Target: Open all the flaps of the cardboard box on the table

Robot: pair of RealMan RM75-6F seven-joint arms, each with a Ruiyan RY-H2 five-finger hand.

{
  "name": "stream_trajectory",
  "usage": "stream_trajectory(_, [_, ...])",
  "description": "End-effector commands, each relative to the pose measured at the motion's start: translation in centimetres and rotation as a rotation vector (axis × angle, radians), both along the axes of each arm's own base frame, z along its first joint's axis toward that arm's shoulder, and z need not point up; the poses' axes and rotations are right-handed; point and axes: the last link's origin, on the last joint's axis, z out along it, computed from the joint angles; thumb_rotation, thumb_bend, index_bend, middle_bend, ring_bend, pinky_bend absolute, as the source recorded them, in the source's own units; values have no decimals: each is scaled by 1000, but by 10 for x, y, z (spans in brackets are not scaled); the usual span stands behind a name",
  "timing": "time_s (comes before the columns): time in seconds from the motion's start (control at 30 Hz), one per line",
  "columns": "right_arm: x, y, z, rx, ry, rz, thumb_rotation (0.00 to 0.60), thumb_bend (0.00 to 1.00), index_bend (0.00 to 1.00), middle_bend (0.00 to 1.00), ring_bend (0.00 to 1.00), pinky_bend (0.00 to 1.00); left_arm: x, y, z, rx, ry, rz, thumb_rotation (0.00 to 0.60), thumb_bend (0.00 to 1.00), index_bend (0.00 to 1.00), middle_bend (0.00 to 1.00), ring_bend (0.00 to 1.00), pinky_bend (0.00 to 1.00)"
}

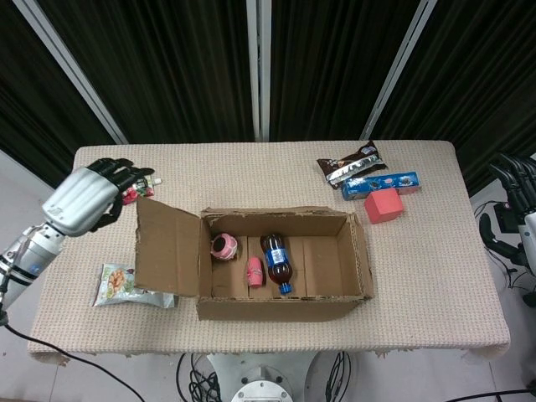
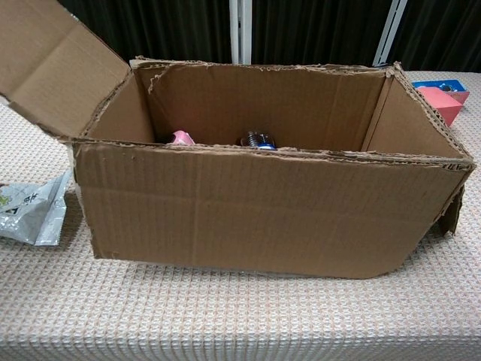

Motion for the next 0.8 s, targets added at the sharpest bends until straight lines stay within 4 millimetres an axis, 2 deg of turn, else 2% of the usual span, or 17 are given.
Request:
stream_trajectory(0.03, [-3,3,-2,-2,11,-6,600,496,0,0,0,0,-38,-4,13,90,-41,83,600,749,132,254,174,267])
stream_trajectory(0.2, [-19,15,-14,-27,88,-69,600,495,0,0,0,0,-78,-34,15,167,-75,185,598,354,124,252,174,271])
stream_trajectory(0.23, [-25,19,-18,-30,110,-91,600,493,0,0,0,0,-85,-41,14,184,-68,203,588,315,124,251,174,271])
stream_trajectory(0.3, [-39,29,-30,-46,169,-141,600,488,0,0,0,0,-99,-61,5,203,-65,252,501,158,122,246,175,271])
stream_trajectory(0.37, [-54,43,-43,-65,213,-186,600,482,0,0,0,0,-113,-82,-7,207,-75,304,410,58,122,245,175,271])
stream_trajectory(0.5, [-79,67,-65,-63,249,-279,600,472,0,0,0,0,-134,-115,-26,229,-43,358,284,0,118,237,174,270])
stream_trajectory(0.67, [-96,87,-85,-2,239,-387,600,451,0,0,0,0,-149,-145,-38,272,-59,371,243,0,109,206,174,267])
stream_trajectory(0.8, [-105,90,-93,40,231,-447,600,450,0,0,0,0,-155,-158,-43,266,-90,375,207,0,109,206,174,265])
